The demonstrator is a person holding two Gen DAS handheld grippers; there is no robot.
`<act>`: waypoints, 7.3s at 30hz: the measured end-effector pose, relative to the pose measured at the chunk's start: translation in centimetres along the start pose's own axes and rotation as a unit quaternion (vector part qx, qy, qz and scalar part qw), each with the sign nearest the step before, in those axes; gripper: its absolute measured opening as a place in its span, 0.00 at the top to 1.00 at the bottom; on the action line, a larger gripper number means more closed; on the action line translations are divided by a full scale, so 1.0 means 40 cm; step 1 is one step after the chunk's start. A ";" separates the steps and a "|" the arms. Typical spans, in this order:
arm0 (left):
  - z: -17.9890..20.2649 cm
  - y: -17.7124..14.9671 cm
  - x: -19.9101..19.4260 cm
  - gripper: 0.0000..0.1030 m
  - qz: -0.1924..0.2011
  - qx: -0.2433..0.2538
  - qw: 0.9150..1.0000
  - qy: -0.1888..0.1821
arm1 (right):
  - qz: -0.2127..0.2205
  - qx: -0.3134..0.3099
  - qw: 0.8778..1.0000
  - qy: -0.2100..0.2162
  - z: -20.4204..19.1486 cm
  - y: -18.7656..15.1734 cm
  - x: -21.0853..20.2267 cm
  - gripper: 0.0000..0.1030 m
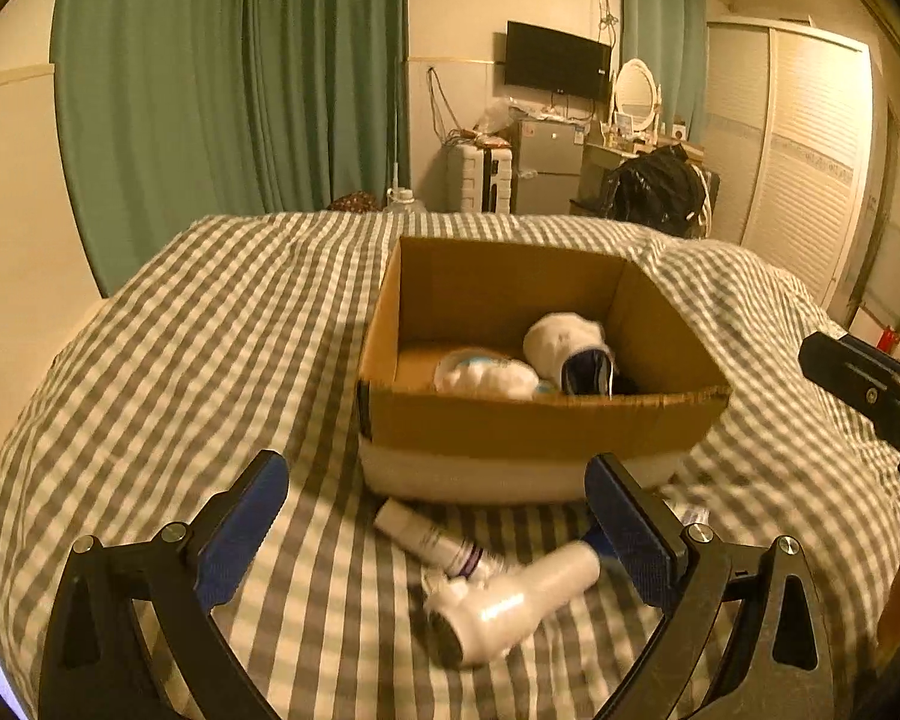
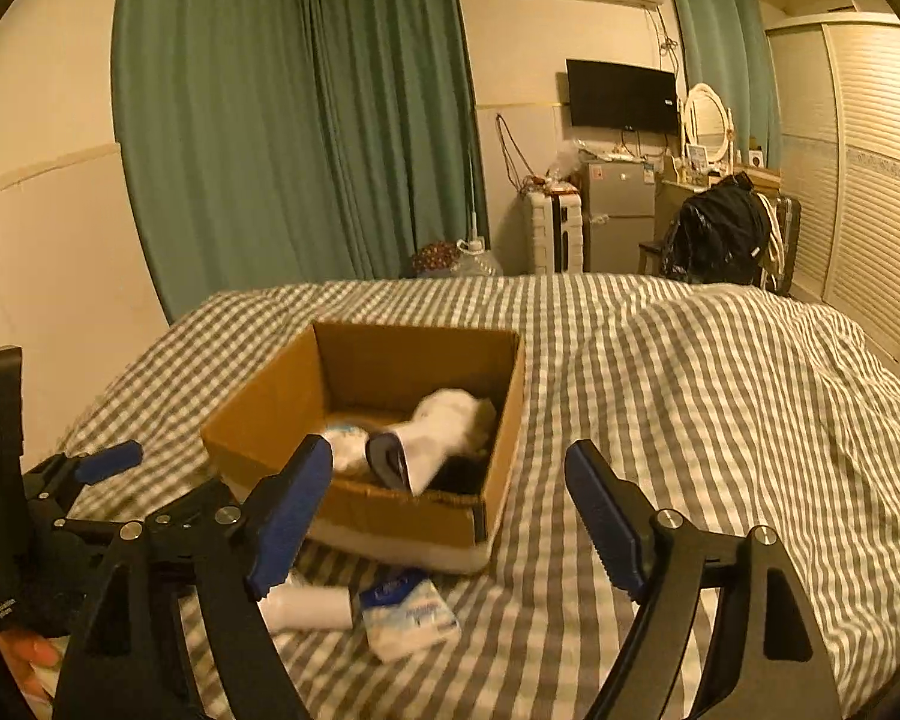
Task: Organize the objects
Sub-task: 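Grasp the white bottle with the left gripper while the right gripper grasps the Vinda tissue pack, then lower the bottle into the box with the left gripper while the right gripper drops the tissue pack in, then lower the right gripper onto the white earbud case and close on it, then grasp the white cream tube with the left gripper while the right gripper holds the case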
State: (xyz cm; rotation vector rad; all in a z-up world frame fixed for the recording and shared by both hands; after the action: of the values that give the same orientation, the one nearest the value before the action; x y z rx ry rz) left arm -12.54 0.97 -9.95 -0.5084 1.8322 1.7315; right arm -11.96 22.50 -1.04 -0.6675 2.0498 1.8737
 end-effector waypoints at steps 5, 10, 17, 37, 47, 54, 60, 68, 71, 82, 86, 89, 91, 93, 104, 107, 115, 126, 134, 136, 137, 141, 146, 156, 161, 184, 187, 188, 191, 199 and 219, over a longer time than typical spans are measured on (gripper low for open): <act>0.006 -0.059 0.028 0.01 -0.029 0.018 0.999 0.002 | -0.022 0.009 1.000 -0.002 0.017 -0.051 -0.005 0.22; 0.032 -0.117 0.046 0.01 -0.060 0.027 0.998 -0.025 | -0.059 0.016 0.998 0.002 0.025 -0.104 0.016 0.22; 0.064 -0.177 0.101 0.01 -0.108 0.058 0.992 -0.029 | -0.095 0.014 0.995 -0.002 0.018 -0.137 0.052 0.22; 0.132 -0.214 0.147 0.39 -0.135 0.095 0.986 -0.039 | -0.144 0.027 0.989 -0.003 0.029 -0.174 0.118 0.22; 0.017 -0.164 0.059 0.40 -0.090 0.033 0.995 0.023 | -0.173 -0.003 0.985 0.009 -0.012 -0.193 0.154 0.22; -0.015 -0.165 0.042 0.40 -0.085 0.019 0.996 0.036 | -0.218 -0.062 0.974 0.028 -0.086 -0.231 0.216 0.22; -0.019 -0.177 0.040 0.40 -0.086 0.022 0.996 0.034 | -0.260 -0.122 0.958 -0.014 -0.120 -0.282 0.274 0.34; -0.013 -0.174 0.019 0.40 -0.082 0.020 0.996 0.028 | -0.218 -0.123 0.968 -0.018 -0.119 -0.265 0.222 0.50; -0.011 -0.167 0.009 0.40 -0.078 0.021 0.996 0.025 | -0.182 -0.120 0.976 -0.018 -0.129 -0.238 0.187 0.50; 0.004 -0.057 -0.100 0.40 -0.030 0.019 0.999 0.010 | -0.087 -0.102 0.991 0.012 -0.168 -0.107 0.029 0.50; 0.022 0.038 -0.131 0.40 -0.001 0.023 1.000 -0.008 | -0.046 -0.111 0.993 0.017 -0.182 -0.034 -0.029 0.50; 0.034 0.111 -0.136 0.40 0.014 0.027 0.999 -0.014 | -0.021 -0.117 0.993 0.020 -0.184 0.039 -0.056 0.50; 0.040 0.155 -0.130 0.40 0.022 0.030 0.999 -0.016 | -0.011 -0.118 0.993 0.021 -0.181 0.078 -0.061 0.50; 0.045 0.201 -0.119 0.40 0.031 0.033 0.999 -0.017 | 0.000 -0.116 0.993 0.025 -0.179 0.123 -0.060 0.50; 0.072 0.344 0.060 0.40 0.024 0.046 0.999 -0.013 | 0.017 -0.103 0.994 0.034 -0.157 0.307 0.069 0.50; 0.079 0.344 0.130 0.40 0.008 0.054 0.998 -0.011 | 0.008 -0.103 0.994 0.034 -0.148 0.326 0.136 0.50; 0.080 0.292 0.274 0.40 -0.031 0.063 0.997 -0.011 | -0.030 -0.095 0.994 0.033 -0.111 0.279 0.306 0.50; 0.072 0.225 0.339 0.40 -0.061 0.073 0.995 -0.012 | -0.101 -0.063 0.992 0.038 -0.058 0.173 0.443 0.49; 0.061 0.230 0.270 0.11 -0.026 0.062 0.998 -0.007 | -0.076 -0.041 0.996 0.031 -0.035 0.176 0.411 0.27; 0.057 0.239 0.242 0.11 -0.019 0.059 0.998 -0.001 | -0.058 -0.036 0.997 0.029 -0.030 0.188 0.376 0.27; 0.051 0.241 0.222 0.11 -0.015 0.056 0.998 0.000 | -0.055 -0.035 0.998 0.026 -0.031 0.196 0.366 0.27; 0.033 0.250 0.150 0.07 -0.001 0.039 0.999 -0.002 | -0.036 -0.039 0.999 0.007 -0.033 0.208 0.286 0.27; 0.026 0.254 0.034 0.06 0.020 0.026 0.999 -0.011 | -0.019 -0.045 0.999 -0.007 -0.052 0.224 0.170 0.27; 0.028 0.256 -0.230 0.01 0.069 0.019 0.997 -0.017 | 0.026 -0.061 0.997 -0.034 -0.132 0.256 -0.106 0.27; -0.003 0.202 -0.315 0.00 0.075 0.009 0.997 -0.004 | 0.045 -0.071 0.996 -0.037 -0.170 0.237 -0.228 0.22; -0.085 -0.181 -0.197 0.00 -0.034 -0.024 0.998 0.039 | -0.126 -0.089 0.988 0.005 -0.224 -0.231 -0.083 0.22; -0.096 -0.204 -0.175 0.00 -0.051 -0.029 0.998 0.038 | -0.157 -0.107 0.982 0.019 -0.251 -0.289 -0.060 0.22; -0.100 -0.208 -0.172 0.00 -0.055 -0.031 0.997 0.038 | -0.164 -0.117 0.979 0.023 -0.265 -0.308 -0.056 0.22; -0.108 -0.222 -0.166 0.00 -0.061 -0.031 0.997 0.042 | -0.177 -0.140 0.974 0.025 -0.292 -0.341 -0.052 0.22; -0.112 -0.228 -0.153 0.00 -0.067 -0.027 0.996 0.043 | -0.217 -0.147 0.965 0.022 -0.296 -0.388 -0.007 0.40; -0.001 -0.142 -0.010 0.00 -0.095 -0.008 0.994 0.045 | -0.147 -0.102 0.984 0.012 -0.175 -0.208 -0.014 0.51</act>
State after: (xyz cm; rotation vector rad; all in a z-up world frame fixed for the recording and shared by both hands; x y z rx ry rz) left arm -8.71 0.37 -14.12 -0.7535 1.7696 1.6206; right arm -6.52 15.25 -7.07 -0.9886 1.6765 1.9189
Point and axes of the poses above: each gripper's, at about its wrist camera, not at the fingertips, and x roughly the way its jaws point, z to its right, y to its top, the point moved 4 cm from there along x, roughly the way its jaws point
